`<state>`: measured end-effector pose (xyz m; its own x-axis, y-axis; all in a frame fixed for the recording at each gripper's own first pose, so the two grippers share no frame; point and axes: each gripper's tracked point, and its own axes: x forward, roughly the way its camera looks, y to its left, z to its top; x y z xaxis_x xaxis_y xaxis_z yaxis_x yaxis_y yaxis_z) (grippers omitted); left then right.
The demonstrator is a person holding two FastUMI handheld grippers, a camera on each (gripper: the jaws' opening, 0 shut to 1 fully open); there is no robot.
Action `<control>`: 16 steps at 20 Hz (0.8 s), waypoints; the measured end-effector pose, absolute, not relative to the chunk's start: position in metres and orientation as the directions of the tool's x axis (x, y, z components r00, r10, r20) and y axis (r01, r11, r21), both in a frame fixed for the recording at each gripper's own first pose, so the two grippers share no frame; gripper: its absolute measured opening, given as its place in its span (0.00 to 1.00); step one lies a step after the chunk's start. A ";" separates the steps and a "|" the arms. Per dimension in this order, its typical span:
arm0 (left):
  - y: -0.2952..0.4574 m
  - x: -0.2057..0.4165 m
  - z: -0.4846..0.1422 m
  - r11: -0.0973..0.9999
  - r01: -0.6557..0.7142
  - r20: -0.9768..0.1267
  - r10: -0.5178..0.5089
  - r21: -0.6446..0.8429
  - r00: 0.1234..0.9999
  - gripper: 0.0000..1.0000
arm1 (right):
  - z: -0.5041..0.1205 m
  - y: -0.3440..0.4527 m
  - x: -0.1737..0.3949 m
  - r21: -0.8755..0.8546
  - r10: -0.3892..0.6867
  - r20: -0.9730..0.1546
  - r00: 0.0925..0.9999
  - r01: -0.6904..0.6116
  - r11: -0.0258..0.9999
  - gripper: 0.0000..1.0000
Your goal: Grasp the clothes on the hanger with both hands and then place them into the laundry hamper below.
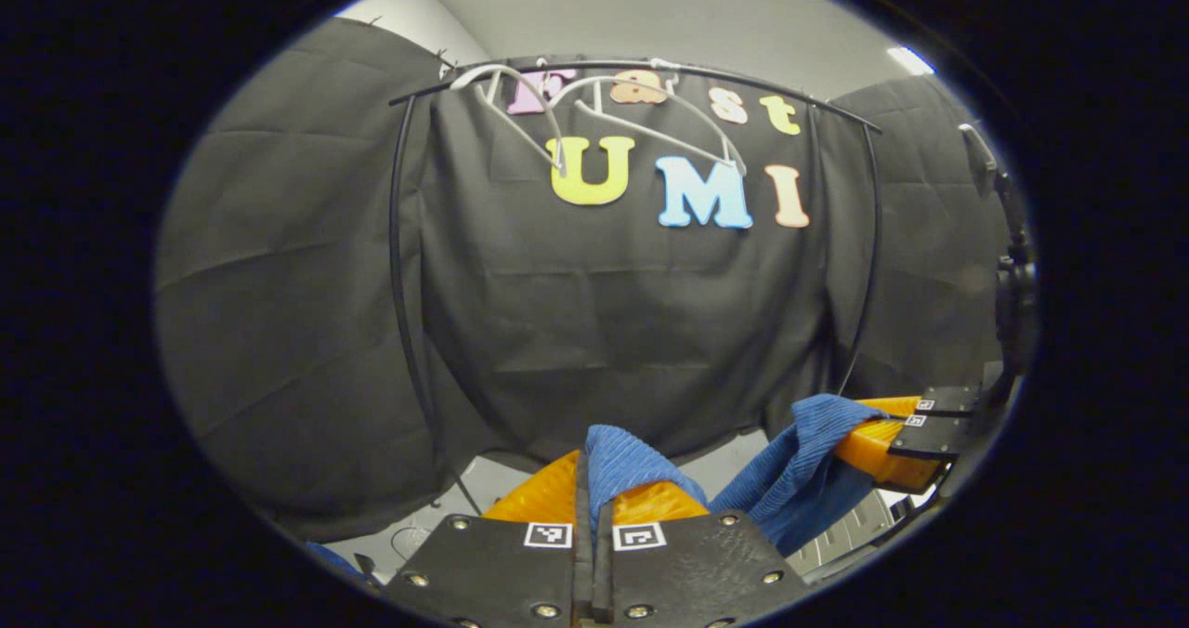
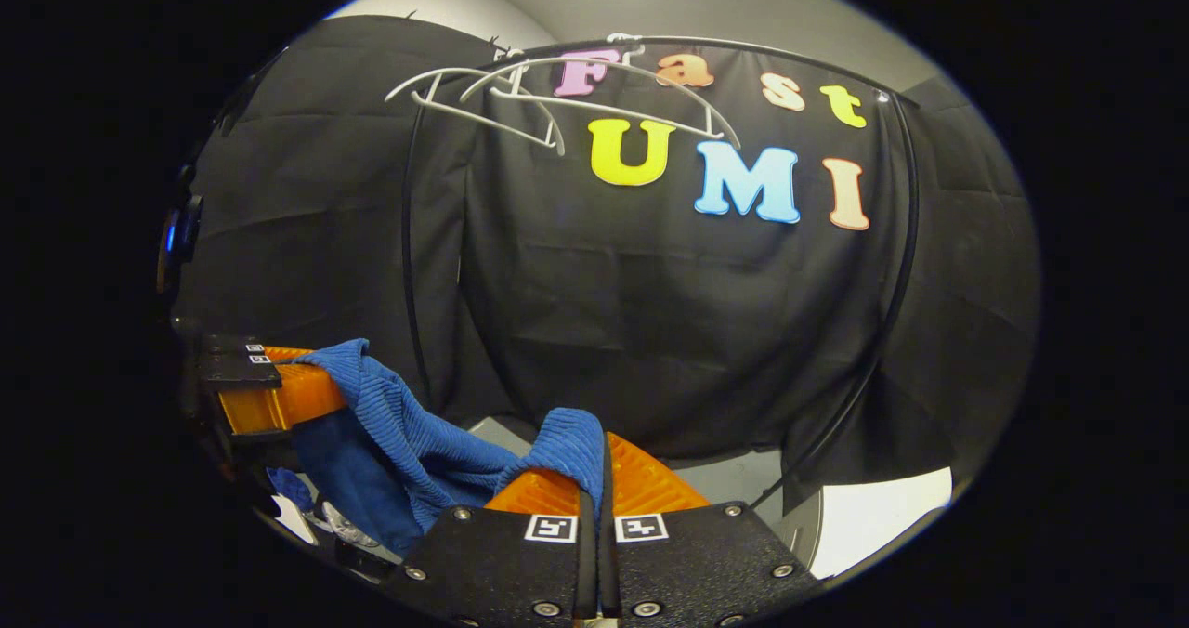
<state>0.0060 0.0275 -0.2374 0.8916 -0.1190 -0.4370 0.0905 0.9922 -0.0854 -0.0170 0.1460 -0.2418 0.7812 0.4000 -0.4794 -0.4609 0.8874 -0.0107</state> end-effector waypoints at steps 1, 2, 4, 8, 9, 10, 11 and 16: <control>0.028 -0.001 -0.247 0.992 0.096 -0.460 -0.123 -0.081 0.879 0.00 | -0.251 0.147 -0.024 -0.011 0.397 -0.502 0.768 -0.465 0.885 0.01; 0.028 -0.006 -0.257 0.992 0.099 -0.480 -0.123 -0.076 0.868 0.00 | -0.258 0.146 -0.028 -0.011 0.393 -0.524 0.755 -0.468 0.884 0.01; 0.030 -0.011 -0.277 0.993 0.099 -0.516 -0.121 -0.070 0.848 0.01 | -0.271 0.148 -0.031 -0.002 0.388 -0.559 0.733 -0.469 0.883 0.01; 0.028 -0.016 -0.304 0.993 0.094 -0.589 -0.114 -0.065 0.800 0.01 | -0.300 0.144 -0.038 0.011 0.372 -0.624 0.688 -0.468 0.884 0.01; 0.027 -0.018 -0.308 0.994 0.093 -0.604 -0.109 -0.057 0.789 0.01 | -0.305 0.145 -0.038 0.013 0.365 -0.639 0.677 -0.466 0.885 0.01; 0.026 -0.020 -0.314 0.994 0.097 -0.622 -0.109 -0.053 0.776 0.01 | -0.309 0.144 -0.040 0.017 0.360 -0.659 0.660 -0.466 0.885 0.01; 0.024 -0.023 -0.322 0.994 0.101 -0.642 -0.109 -0.049 0.759 0.01 | -0.316 0.143 -0.040 0.023 0.355 -0.679 0.642 -0.465 0.885 0.02; 0.023 -0.029 -0.359 0.994 0.113 -0.715 -0.087 -0.011 0.694 0.01 | -0.338 0.136 -0.052 0.042 0.323 -0.742 0.588 -0.439 0.898 0.04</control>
